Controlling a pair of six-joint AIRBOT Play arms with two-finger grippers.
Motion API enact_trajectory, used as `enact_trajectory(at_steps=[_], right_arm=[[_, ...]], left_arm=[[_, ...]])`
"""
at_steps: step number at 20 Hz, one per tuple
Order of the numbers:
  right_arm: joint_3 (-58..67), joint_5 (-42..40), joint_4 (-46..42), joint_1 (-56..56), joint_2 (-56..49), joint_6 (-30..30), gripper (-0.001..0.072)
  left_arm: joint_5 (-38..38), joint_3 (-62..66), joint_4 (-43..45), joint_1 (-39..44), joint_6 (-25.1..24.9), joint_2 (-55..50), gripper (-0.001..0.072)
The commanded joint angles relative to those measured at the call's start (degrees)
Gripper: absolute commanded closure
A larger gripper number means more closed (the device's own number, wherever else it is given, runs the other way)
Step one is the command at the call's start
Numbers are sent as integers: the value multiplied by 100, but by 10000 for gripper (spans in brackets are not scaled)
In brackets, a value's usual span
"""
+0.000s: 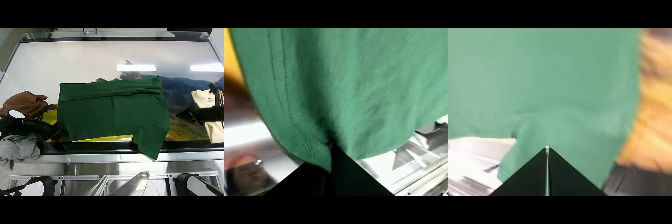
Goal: Fold the shirts.
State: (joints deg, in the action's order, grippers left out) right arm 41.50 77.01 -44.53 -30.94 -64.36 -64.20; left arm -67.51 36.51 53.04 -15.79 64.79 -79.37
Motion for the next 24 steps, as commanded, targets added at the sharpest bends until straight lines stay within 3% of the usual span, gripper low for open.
enact_trajectory(at_steps=[1, 2, 12, 13, 14, 15, 17, 18, 21, 24], right_arm=[[-979, -127, -155, -385, 70, -374, 390], [-1222, -319, -140, -315, 68, -376, 281], [-2081, -1231, -55, 822, -538, -573, 288], [-2081, -1342, 96, 964, -599, -566, 339], [-2081, -1403, 295, 1113, -627, -514, 440], [-2072, -1401, 507, 1224, -627, -365, 482], [-1954, -1248, 684, 1226, -616, -192, 489], [-1838, -1080, 662, 1176, -586, -122, 688], [-1355, -621, 413, 798, -256, -192, 685], [-876, -595, 407, 317, 11, -221, 685]], left_arm=[[0, -17, -168, -282, -199, -26, 690], [-7, -17, -173, -385, -199, -26, 690], [-98, -17, -216, -415, -284, -26, 690], [-94, -17, -216, -380, -284, -26, 690], [-96, -17, -219, -345, -284, -26, 690], [-103, -17, -219, -334, -282, -26, 690], [-151, -15, -223, -339, -282, -26, 690], [-214, -13, -227, -356, -282, -24, 690], [-907, 295, -208, -584, -168, 57, 690], [-962, 654, -210, -1008, -26, 435, 690]])
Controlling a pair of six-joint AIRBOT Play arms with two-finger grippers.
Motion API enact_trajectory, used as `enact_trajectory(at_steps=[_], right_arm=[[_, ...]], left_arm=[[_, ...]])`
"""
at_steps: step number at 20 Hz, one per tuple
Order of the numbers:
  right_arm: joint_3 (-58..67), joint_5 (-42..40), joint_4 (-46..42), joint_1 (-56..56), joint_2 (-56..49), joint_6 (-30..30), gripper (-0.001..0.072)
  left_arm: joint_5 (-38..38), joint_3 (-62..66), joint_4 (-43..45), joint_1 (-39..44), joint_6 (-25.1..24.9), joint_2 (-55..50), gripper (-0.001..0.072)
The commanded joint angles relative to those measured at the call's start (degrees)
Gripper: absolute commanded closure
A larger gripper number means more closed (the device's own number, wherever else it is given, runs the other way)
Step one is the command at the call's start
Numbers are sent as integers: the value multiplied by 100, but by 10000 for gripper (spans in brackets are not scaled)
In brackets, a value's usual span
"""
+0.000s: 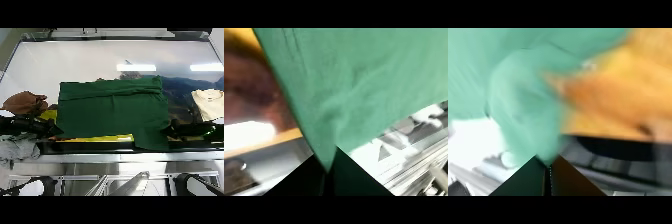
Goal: Fold the shirts.
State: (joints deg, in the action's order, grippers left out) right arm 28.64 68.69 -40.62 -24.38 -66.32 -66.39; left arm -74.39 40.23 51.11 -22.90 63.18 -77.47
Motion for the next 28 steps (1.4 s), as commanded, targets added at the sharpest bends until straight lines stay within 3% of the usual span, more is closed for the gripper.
enact_trajectory(at_steps=[1, 4, 7, 13, 17, 22, 28], right_arm=[[560, 251, 42, -330, 177, 0, 685], [911, 116, 868, 28, 57, 459, 685], [1759, -575, 1027, 538, -310, 514, 685], [4214, -791, 1032, 1165, -2267, 334, 685], [5187, -848, 1049, 1329, -3499, 251, 685], [5324, -883, 1045, 1346, -4426, 256, 685], [5324, -918, 1045, 1381, -4616, 396, 685]], left_arm=[[-367, 420, -17, -380, 133, 313, 690], [-573, 809, -160, -284, 138, 319, 689], [-496, 1403, -313, 50, 142, 210, 689], [-555, 2736, -315, 549, 562, -778, 689], [-509, 3700, -317, 831, 883, -1727, 690], [-535, 4964, -337, 960, 1797, -2811, 690], [-723, 6478, -341, 968, 3169, -3777, 691]])
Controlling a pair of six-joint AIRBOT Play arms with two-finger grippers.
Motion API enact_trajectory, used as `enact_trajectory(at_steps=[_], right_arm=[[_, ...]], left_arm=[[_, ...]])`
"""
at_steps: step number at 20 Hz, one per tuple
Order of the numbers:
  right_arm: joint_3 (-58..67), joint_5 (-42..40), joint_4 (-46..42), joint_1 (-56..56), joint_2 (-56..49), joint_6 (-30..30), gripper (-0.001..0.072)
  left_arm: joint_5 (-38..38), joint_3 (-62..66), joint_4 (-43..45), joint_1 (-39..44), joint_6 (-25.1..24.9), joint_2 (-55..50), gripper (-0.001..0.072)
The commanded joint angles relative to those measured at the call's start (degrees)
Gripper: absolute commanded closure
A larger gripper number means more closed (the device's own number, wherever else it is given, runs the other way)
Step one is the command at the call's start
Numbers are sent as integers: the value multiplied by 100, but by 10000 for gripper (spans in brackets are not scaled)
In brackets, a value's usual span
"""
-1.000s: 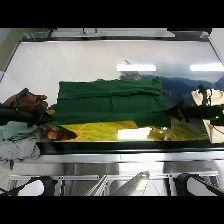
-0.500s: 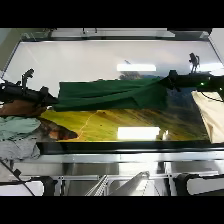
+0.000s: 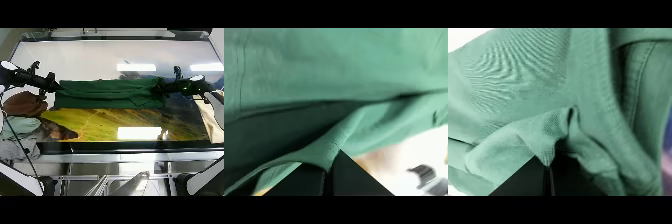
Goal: Fold the shirts.
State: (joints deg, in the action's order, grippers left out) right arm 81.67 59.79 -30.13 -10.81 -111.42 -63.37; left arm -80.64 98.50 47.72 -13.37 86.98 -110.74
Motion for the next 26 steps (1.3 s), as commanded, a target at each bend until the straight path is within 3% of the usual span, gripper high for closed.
enact_trajectory(at_steps=[1, 2, 4, 5, 9, 11, 12, 13, 14, 17, 18, 19, 20, 21, 22, 26], right_arm=[[22, -26, -9, 31, -107, 146, 685], [22, -9, -9, 31, -107, 151, 685], [22, 83, -13, 31, -107, 151, 685], [22, 105, -11, 33, -107, 153, 685], [22, 227, -22, 37, -68, 175, 684], [22, 369, -28, -9, 70, 262, 671], [26, 417, -26, -79, 192, 273, 515], [81, 516, -28, -164, 319, 391, 295], [170, 667, -28, -251, 437, 483, 217], [535, 750, -511, -544, 754, 479, 171], [647, 739, -671, -625, 763, 354, 35], [678, 728, -811, -708, 756, 245, 2], [675, 730, -951, -743, 715, 245, 2], [675, 756, -1113, -769, 621, 144, 2], [675, 817, -1196, -769, 494, 57, 2], [675, 1307, -796, -656, -155, 70, 2]], left_arm=[[-72, 881, 4, 50, 935, -608, 690], [0, 1069, 2, 50, 970, -710, 600], [317, 1403, 28, 96, 957, -763, 100], [472, 1545, 11, 105, 981, -763, -2], [876, 1941, 7, 175, 938, -669, -4], [994, 1718, 22, 179, 531, -402, -3], [968, 1657, 26, 142, 396, -284, 13], [861, 1657, 24, 87, 345, -190, 12], [743, 1659, 24, 13, 345, -87, 12], [461, 1659, 24, -122, 321, 190, 13], [295, 1657, 26, -120, 225, 273, 13], [66, 1657, 26, -116, 127, 332, 16], [-212, 1657, 31, -66, 76, 356, 198], [-507, 1657, 31, -28, -98, 358, 671], [-697, 1639, 48, 50, -291, 354, 709], [-855, 1244, 70, 420, -507, 378, 709]])
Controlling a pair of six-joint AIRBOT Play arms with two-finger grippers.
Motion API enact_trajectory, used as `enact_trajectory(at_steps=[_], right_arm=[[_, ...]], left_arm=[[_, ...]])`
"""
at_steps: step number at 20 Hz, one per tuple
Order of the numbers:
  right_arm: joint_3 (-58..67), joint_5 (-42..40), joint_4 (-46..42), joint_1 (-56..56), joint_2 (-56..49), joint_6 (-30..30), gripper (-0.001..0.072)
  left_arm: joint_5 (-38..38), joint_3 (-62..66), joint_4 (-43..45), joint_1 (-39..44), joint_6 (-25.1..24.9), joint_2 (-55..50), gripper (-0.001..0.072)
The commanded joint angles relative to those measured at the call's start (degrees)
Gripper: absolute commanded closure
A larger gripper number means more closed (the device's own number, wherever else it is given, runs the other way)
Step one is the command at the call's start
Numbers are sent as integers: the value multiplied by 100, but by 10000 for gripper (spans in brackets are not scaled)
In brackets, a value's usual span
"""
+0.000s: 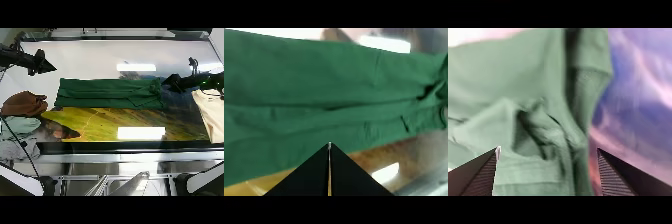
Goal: Fold the shirts.
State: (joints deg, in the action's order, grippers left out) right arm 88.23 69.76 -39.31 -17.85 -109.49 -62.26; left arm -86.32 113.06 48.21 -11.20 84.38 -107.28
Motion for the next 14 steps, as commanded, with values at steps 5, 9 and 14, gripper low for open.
enact_trajectory(at_steps=[5, 9, 14], right_arm=[[22, 308, 483, 476, -664, 234, 8], [269, 192, 581, 710, -656, 225, 563], [752, 553, 599, 796, -275, -24, 684]], left_arm=[[-195, -916, 17, 734, -627, 33, 709], [195, -1191, 20, 1204, -809, 28, 709], [1725, -1244, 22, 2055, -890, -463, 710]])
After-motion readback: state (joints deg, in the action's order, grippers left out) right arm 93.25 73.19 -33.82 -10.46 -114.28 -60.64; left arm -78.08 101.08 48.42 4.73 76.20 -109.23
